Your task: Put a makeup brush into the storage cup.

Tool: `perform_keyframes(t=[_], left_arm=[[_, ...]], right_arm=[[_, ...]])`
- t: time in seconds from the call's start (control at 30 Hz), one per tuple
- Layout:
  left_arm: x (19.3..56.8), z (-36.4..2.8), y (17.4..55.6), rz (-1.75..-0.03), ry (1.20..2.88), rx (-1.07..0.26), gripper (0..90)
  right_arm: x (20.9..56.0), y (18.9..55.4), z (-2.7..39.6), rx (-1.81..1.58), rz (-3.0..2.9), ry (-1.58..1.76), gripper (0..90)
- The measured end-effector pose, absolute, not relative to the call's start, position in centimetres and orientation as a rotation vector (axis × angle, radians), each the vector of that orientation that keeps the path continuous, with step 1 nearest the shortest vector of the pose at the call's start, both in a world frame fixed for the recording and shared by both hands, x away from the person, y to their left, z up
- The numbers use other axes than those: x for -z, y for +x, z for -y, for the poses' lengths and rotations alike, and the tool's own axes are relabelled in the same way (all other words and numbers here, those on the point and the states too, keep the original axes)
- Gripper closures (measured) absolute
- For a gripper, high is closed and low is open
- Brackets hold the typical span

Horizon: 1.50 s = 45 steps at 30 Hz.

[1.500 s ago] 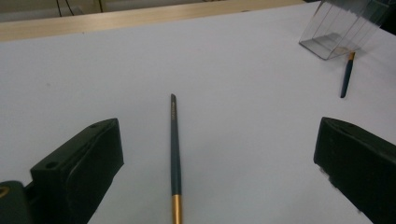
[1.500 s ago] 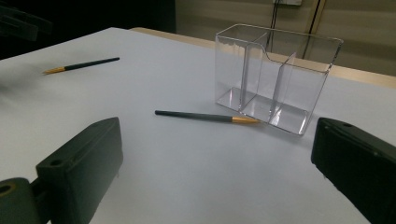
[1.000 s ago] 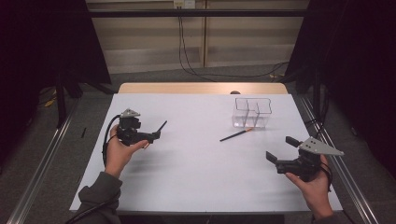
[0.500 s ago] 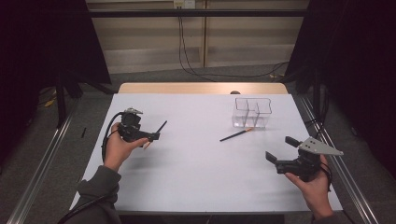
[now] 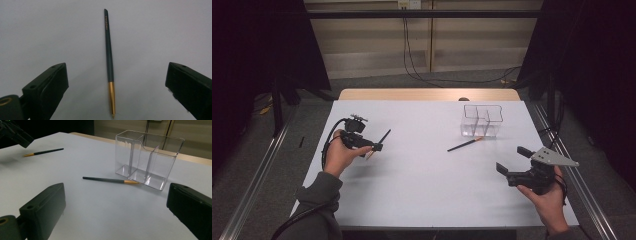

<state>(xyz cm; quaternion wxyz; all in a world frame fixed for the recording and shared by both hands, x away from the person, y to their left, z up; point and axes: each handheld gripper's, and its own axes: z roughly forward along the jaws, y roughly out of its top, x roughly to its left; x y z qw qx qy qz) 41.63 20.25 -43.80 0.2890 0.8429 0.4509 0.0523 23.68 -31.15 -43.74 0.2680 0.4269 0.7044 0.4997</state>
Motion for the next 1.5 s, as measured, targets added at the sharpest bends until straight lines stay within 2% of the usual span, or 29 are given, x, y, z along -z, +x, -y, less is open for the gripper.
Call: perform_keyframes(t=[0.57,0.9,1.0,1.33,1.5], left_arm=[[44.1,-19.3,42.3,-1.204,2.371,-0.127,16.3],[44.3,-19.1,42.4,-1.206,2.424,-0.119,29.0],[44.4,-18.9,42.5,-1.199,2.435,-0.112,35.8],[44.7,-18.5,42.5,-1.202,2.455,-0.081,50.6],[44.9,-18.4,42.8,-1.216,2.478,-0.08,53.2]], right_arm=[[43.7,23.7,31.2,-1.347,-1.9,1.142,1.6],[43.7,23.7,31.1,-1.345,-1.902,1.145,1.6],[43.7,23.7,31.2,-1.344,-1.901,1.14,1.7],[43.7,23.7,31.2,-1.34,-1.901,1.149,1.7],[43.8,23.6,31.4,-1.34,-1.897,1.151,1.7]])
